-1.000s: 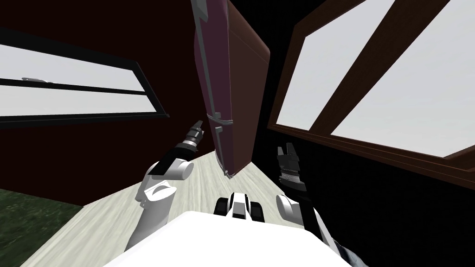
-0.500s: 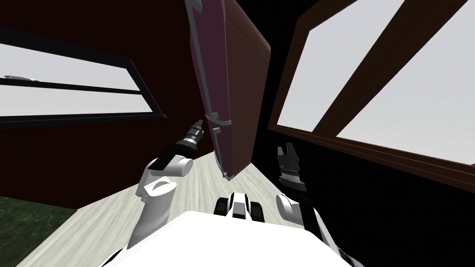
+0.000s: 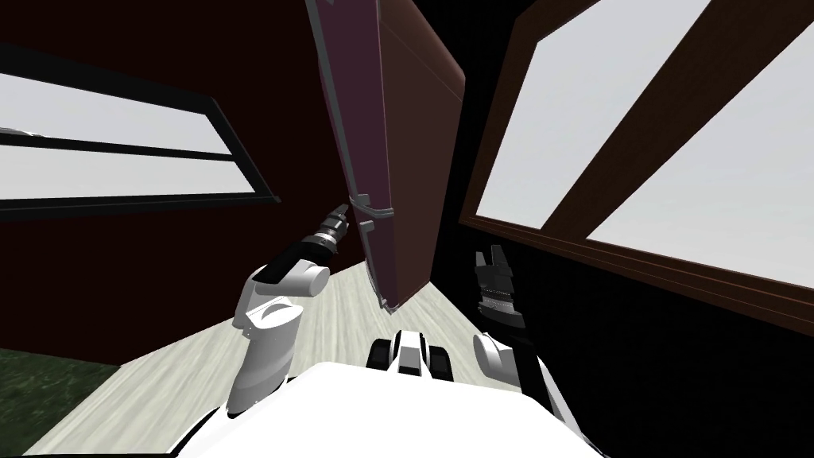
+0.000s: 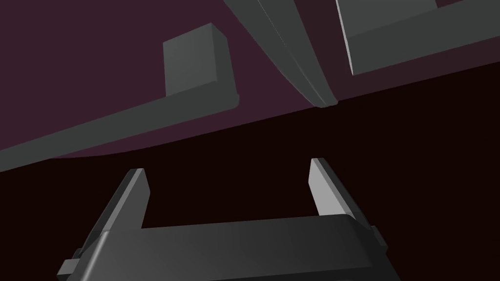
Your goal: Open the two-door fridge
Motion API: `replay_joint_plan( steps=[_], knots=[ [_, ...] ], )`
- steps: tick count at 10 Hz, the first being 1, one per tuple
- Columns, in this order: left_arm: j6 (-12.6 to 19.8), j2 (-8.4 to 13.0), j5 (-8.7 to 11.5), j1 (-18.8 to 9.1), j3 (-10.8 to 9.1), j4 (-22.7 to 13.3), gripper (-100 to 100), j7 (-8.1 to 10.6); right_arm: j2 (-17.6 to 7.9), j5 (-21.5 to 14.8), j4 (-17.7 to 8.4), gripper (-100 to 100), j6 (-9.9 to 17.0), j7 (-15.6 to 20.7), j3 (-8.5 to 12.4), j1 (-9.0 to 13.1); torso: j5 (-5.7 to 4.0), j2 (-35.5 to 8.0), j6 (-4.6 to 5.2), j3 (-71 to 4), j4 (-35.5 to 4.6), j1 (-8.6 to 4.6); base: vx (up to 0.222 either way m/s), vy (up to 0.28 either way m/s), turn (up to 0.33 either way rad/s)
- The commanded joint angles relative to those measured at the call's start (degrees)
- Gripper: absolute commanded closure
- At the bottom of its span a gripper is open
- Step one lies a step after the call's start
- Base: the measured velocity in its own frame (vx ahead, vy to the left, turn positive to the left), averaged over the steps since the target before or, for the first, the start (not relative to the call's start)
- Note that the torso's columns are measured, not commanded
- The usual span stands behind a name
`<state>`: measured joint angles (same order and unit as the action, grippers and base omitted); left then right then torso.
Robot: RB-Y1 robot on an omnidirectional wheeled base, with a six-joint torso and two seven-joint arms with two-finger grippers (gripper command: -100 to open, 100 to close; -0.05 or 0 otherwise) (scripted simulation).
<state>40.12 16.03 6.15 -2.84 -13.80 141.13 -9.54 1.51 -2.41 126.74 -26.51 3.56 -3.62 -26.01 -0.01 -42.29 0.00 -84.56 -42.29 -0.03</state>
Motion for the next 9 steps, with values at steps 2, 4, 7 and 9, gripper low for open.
replay_joint_plan(
  steps=[2, 4, 7, 9],
  knots=[
    [5.4, 1.4, 0.5, -3.1, -1.07, 0.2, -100, -0.07, 0.0, 0.0, 0.0, 0, 0.0, 0.0, 0.0, 0.0, 0.01, 0.0, 0.0, 0.0, 0.0, 0.04, 0.088, -0.03, 0.005],
    [8.4, 2.0, 0.7, -4.2, -1.47, 0.4, -100, -0.09, 0.0, 0.0, 0.0, 0, 0.0, 0.0, 0.0, 0.0, 0.01, 0.0, 0.0, 0.0, 0.0, 0.05, 0.076, -0.024, 0.004],
    [12.6, 3.0, 1.0, -6.3, -2.19, 0.7, -100, -0.13, 0.0, 0.0, 0.0, 0, 0.0, 0.0, 0.0, 0.0, 0.01, 0.0, 0.0, 0.0, 0.0, 0.04, 0.075, -0.028, 0.005],
    [15.8, 3.9, 1.3, -7.9, -2.79, 1.2, -100, -0.17, 0.0, 0.0, 0.0, 0, 0.0, 0.0, 0.0, 0.0, 0.01, 0.0, 0.0, 0.0, 0.0, 0.04, 0.078, -0.023, 0.006]
  ],
)
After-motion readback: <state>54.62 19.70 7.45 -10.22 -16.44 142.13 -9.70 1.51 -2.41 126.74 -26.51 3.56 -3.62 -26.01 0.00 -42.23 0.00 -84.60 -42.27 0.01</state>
